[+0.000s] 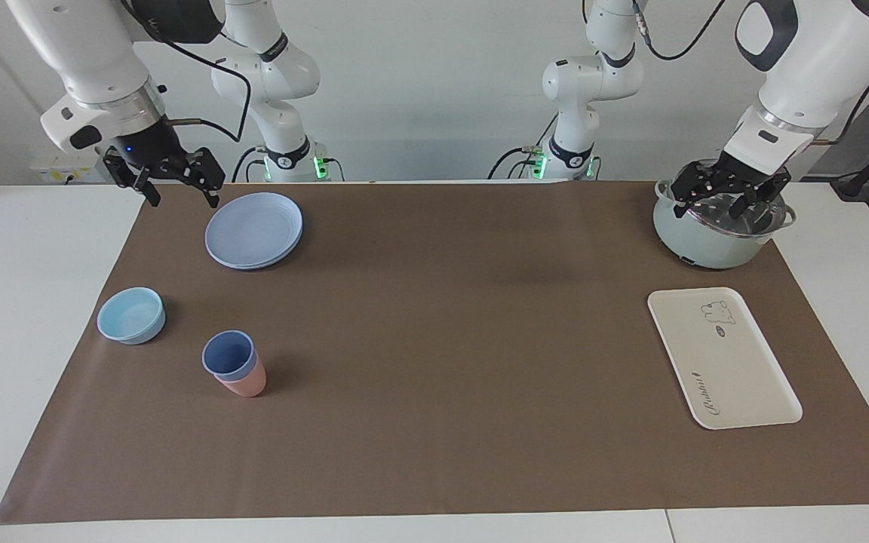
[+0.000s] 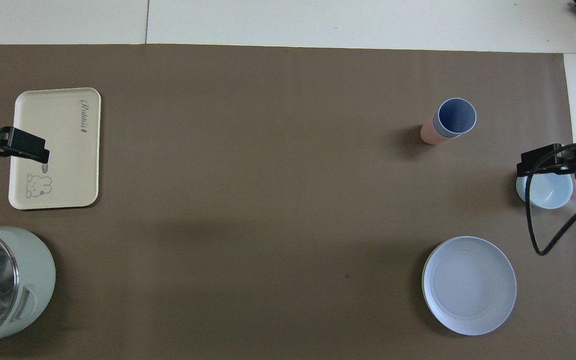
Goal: Place cup on tray
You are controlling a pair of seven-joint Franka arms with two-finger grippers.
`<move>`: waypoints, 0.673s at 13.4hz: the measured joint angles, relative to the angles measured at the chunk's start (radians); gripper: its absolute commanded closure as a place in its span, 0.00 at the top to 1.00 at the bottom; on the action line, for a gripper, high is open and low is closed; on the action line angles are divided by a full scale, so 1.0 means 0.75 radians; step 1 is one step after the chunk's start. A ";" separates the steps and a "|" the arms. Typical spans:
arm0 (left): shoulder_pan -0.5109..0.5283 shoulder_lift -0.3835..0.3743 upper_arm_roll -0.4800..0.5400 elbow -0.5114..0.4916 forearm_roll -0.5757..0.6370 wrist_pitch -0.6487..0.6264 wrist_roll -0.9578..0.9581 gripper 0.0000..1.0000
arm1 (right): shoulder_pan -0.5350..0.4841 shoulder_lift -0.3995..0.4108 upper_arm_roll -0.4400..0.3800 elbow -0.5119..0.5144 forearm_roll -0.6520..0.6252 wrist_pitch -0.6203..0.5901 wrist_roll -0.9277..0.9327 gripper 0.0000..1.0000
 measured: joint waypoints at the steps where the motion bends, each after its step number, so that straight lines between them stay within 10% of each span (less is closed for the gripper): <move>1: 0.000 0.000 0.000 0.000 0.000 0.000 0.000 1.00 | -0.001 0.000 0.000 0.000 0.000 0.000 0.000 1.00; 9: 0.000 0.000 0.000 0.000 0.000 0.000 0.000 1.00 | -0.017 -0.013 -0.006 -0.057 0.000 0.054 -0.048 1.00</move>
